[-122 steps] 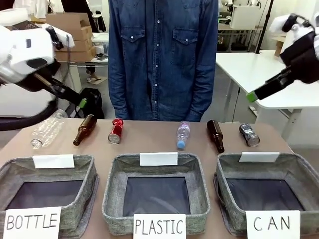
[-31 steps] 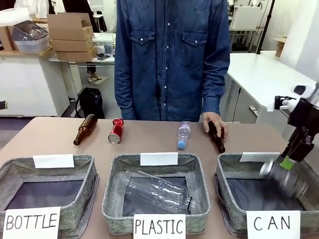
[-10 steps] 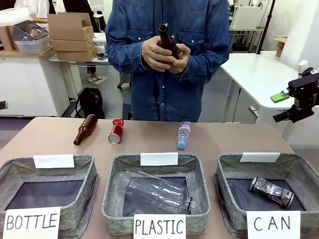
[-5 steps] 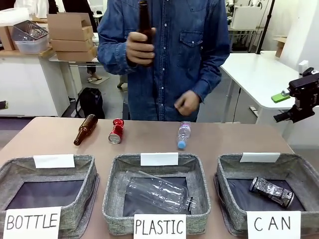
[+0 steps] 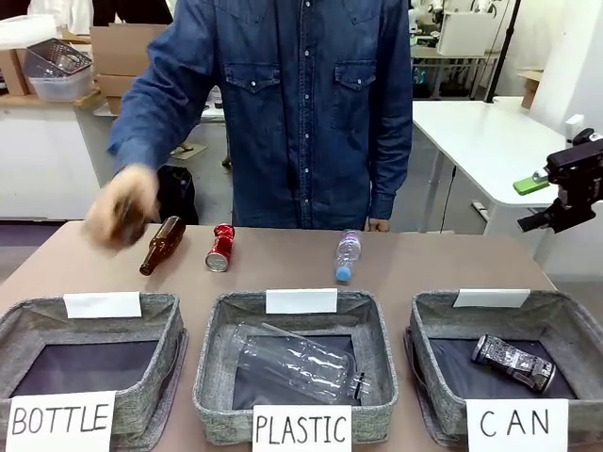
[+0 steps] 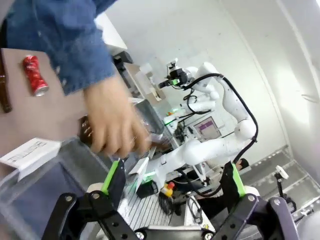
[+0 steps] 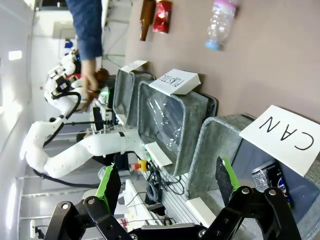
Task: Sort the can waste into the basket.
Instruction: Pick up the can waste from the table and place it in the right Fabric basket.
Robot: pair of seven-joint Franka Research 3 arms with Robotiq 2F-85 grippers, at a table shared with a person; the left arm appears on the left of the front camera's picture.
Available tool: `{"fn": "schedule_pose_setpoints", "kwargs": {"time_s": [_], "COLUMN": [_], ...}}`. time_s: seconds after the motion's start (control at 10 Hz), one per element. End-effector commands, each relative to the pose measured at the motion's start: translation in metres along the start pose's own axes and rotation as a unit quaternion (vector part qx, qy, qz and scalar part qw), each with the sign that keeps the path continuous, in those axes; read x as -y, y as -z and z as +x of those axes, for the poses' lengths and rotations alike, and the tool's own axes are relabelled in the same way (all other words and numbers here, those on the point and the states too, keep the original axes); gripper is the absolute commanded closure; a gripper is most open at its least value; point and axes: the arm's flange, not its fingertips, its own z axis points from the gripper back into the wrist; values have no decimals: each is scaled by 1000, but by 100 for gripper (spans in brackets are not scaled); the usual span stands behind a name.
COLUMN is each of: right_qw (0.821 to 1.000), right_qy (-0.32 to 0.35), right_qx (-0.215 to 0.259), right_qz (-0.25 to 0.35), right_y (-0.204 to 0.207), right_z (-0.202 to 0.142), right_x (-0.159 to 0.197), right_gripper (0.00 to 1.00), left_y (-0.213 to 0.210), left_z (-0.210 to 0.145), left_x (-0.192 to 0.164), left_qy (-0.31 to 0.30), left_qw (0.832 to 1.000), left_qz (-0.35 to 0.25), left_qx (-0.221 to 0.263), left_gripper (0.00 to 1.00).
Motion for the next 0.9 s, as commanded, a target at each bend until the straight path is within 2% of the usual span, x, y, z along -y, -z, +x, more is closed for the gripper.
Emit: {"fn": "schedule_pose_setpoints", "kwargs": {"time_s": [0.0, 0.2, 0.4, 0.6, 0.8], "right_qw": [1000, 1000, 1000, 1000, 1000], "right_qy": [-10, -10, -10, -10, -10], "right_qx": [-2, -2, -2, -2, -2], "right_qz": [2, 2, 2, 2, 2], "right_y": [-2, -2, -2, -2, -2], "right_z": [-1, -1, -1, -1, -1], "right_x": [0, 0, 0, 0, 0], "right_gripper": [0, 0, 0, 0, 0], "left_y": [-60, -70, -51, 2, 71], "left_z": [-7, -13, -5, 13, 21], "left_x": [25, 33, 24, 20, 15], "left_qy": [8, 7, 4, 7, -19], "left_qw": [1000, 1000, 1000, 999, 993], "left_qz": [7, 6, -11, -36, -75], "left_qx": [0, 2, -11, -31, -87], "left_gripper": [0, 0, 0, 0, 0]}}
